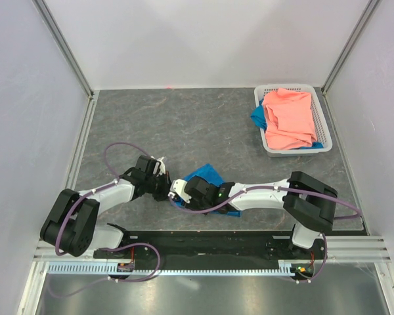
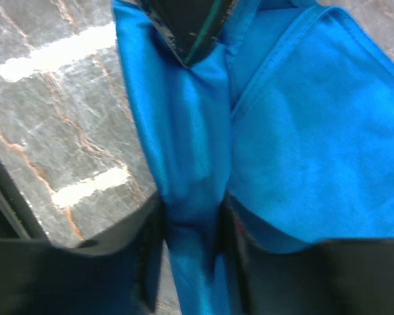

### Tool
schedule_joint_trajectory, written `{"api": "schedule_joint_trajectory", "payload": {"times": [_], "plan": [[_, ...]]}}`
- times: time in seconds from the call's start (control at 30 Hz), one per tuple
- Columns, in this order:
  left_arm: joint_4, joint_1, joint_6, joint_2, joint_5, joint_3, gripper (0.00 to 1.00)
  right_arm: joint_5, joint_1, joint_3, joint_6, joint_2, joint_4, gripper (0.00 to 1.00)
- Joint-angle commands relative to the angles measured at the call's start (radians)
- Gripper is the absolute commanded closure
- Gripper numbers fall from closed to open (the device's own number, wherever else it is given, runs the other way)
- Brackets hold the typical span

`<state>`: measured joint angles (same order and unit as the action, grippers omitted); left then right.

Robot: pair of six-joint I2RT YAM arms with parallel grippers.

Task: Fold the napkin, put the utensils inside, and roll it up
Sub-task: Roll the napkin with the utensil

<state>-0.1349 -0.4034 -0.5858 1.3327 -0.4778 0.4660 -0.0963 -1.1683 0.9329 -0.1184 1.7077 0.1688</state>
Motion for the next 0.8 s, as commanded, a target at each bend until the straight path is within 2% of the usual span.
{"api": "schedule_joint_trajectory", "payload": {"times": [0.0,0.03,0.07,0.1,0.2,0.33,0.5,0.63,0.77], "plan": [[0.003,0.002,0.035,-0.004,-0.056,0.030,0.89,0.033,0.016,0.023,-0.006,0.038,0.015,0.67],[0.003,0.002,0.035,-0.013,-0.039,0.028,0.75,0.090,0.021,0.029,-0.001,0.040,0.029,0.69],[0.001,0.002,0.032,-0.026,-0.024,0.025,0.68,0.124,0.025,0.030,0.002,0.044,0.038,0.70],[-0.003,0.000,0.030,-0.064,-0.006,0.023,0.52,0.153,0.036,0.037,0.005,0.047,0.046,0.72],[-0.031,0.002,0.023,-0.131,0.077,0.016,0.38,0.262,0.055,0.043,0.019,0.069,0.083,0.76],[-0.066,0.002,0.021,-0.281,0.184,-0.006,0.34,0.371,0.078,0.043,0.042,0.092,0.090,0.77],[-0.071,0.003,0.000,-0.408,0.231,-0.072,0.33,0.542,0.131,0.043,0.057,0.107,0.068,0.78],[-0.071,0.002,-0.008,-0.483,0.232,-0.112,0.35,0.685,0.189,0.040,0.086,0.128,0.031,0.79],[-0.025,0.002,-0.005,-0.532,0.167,-0.136,0.36,0.858,0.260,0.063,0.118,0.173,0.006,0.78]]}}
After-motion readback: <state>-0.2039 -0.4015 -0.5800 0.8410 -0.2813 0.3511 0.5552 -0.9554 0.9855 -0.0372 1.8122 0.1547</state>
